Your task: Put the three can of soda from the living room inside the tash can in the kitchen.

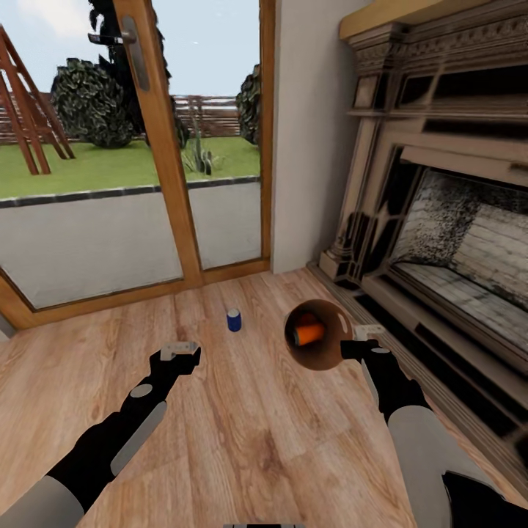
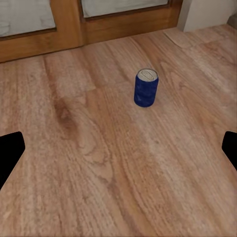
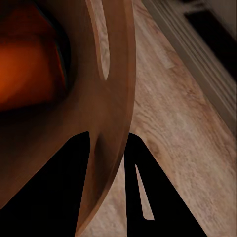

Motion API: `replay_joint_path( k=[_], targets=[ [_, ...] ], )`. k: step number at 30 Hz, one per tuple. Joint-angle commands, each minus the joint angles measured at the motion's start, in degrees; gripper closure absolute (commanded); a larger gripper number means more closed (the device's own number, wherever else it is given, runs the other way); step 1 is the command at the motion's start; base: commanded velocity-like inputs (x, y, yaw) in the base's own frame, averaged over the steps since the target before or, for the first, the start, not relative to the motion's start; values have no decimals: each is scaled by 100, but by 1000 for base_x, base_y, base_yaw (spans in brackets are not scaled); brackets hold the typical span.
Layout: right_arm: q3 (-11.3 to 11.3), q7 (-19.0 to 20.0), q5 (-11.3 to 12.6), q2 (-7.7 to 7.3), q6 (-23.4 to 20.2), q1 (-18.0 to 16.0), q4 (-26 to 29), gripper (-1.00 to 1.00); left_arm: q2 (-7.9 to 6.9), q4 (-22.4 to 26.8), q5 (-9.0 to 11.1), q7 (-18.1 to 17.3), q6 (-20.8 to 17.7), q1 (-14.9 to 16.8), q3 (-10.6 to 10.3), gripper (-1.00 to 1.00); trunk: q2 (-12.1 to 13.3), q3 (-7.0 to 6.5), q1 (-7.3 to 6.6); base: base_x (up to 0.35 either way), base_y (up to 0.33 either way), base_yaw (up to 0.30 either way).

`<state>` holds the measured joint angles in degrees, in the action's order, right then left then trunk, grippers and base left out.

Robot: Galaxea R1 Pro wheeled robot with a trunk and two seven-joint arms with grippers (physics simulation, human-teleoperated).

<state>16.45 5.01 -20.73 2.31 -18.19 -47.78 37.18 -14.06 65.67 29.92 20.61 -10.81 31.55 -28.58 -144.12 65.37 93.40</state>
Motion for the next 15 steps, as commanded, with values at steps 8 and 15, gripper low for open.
replay_joint_path(
  k=[8, 15],
  targets=[
    [30, 25, 41, -34, -1, -3, 9, 100, -49, 76, 44, -80, -518, 5, 63, -100, -1, -1, -1, 3, 2, -29],
    [33, 26, 42, -37, -1, -3, 9, 100, -45, 74, 47, -108, -760, 9, 70, -100, -1, -3, -1, 0, 0, -116]
  ],
)
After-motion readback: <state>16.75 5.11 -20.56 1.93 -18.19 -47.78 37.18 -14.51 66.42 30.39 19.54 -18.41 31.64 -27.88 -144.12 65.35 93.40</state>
